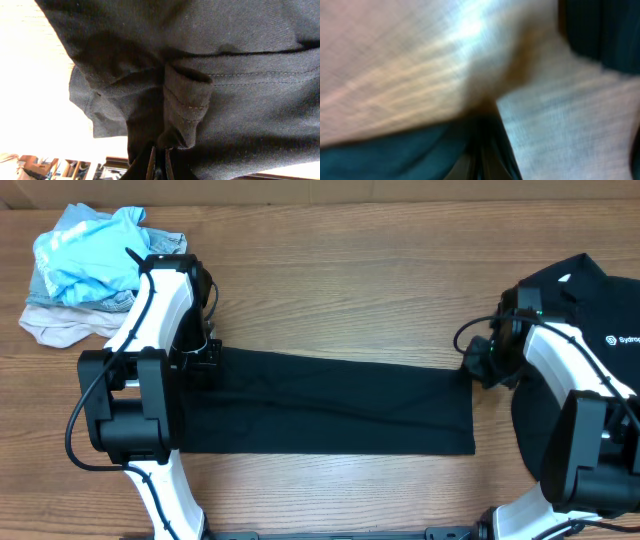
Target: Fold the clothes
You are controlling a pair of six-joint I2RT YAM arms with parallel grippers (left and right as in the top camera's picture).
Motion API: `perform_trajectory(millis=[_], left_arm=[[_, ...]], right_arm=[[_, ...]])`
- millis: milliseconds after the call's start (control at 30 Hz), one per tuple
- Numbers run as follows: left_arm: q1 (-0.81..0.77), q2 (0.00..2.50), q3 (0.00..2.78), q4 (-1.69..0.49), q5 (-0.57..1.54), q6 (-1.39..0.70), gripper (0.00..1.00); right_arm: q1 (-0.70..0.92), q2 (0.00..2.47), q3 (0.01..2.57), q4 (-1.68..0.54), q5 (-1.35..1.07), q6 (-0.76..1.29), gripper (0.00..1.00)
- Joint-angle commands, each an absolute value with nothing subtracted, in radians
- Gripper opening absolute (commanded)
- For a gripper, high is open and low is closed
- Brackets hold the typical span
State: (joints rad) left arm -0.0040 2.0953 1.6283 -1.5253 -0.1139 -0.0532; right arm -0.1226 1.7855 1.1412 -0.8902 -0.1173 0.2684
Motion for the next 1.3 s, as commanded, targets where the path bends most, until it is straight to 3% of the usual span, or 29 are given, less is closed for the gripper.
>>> perform_trajectory(millis=[0,133,167,233,533,633,700,767,867,900,1000,1133,1267], left_arm=[[0.006,2.083,1.626,-1.523,-0.130,-0.052,0.10],[0.006,2.083,1.626,-1.524,-0.130,-0.052,0.11],[0.006,2.083,1.626,-1.524,-0.130,-0.052,0.12],[0.006,2.083,1.626,-1.525,-0.130,-0.052,0.15],[0.006,2.071,1.654,-1.540,-0.067,-0.020,0.15],[0.006,2.046,1.696,-1.564,-0.028,0.010,0.27],[0.006,2.015,1.740,-1.575,-0.013,0.015,0.41],[0.006,1.974,1.774,-1.569,0.019,0.021,0.54],[0.006,1.906,1.791,-1.530,0.079,0.022,0.85],[0.006,1.887,1.791,-1.513,0.101,0.022,0.86],[0.006,1.869,1.791,-1.491,0.160,0.022,0.85],[0.006,1.877,1.759,-1.451,0.210,0.023,0.61],[0.006,1.877,1.688,-1.382,0.295,0.048,0.60]], right_arm=[[-0.120,1.784,1.174,-0.868,-0.121,0.262,0.04],[-0.120,1.784,1.174,-0.862,-0.089,0.262,0.06],[-0.120,1.784,1.174,-0.867,-0.085,0.262,0.15],[-0.120,1.784,1.174,-0.891,-0.086,0.262,0.57],[-0.120,1.784,1.174,-1.039,-0.083,0.263,0.67],[-0.120,1.784,1.173,-1.058,-0.092,0.265,0.78],[-0.122,1.784,1.172,-1.058,-0.117,0.262,0.89],[-0.136,1.784,1.172,-1.053,-0.177,0.244,0.92],[-0.185,1.784,1.172,-1.042,-0.250,0.227,0.94],[-0.212,1.784,1.172,-1.043,-0.270,0.224,0.94],[-0.279,1.784,1.159,-1.048,-0.390,0.122,0.93],[-0.306,1.784,1.099,-1.060,-0.504,0.028,0.88],[-0.294,1.784,1.016,-1.003,-0.499,0.058,0.88]])
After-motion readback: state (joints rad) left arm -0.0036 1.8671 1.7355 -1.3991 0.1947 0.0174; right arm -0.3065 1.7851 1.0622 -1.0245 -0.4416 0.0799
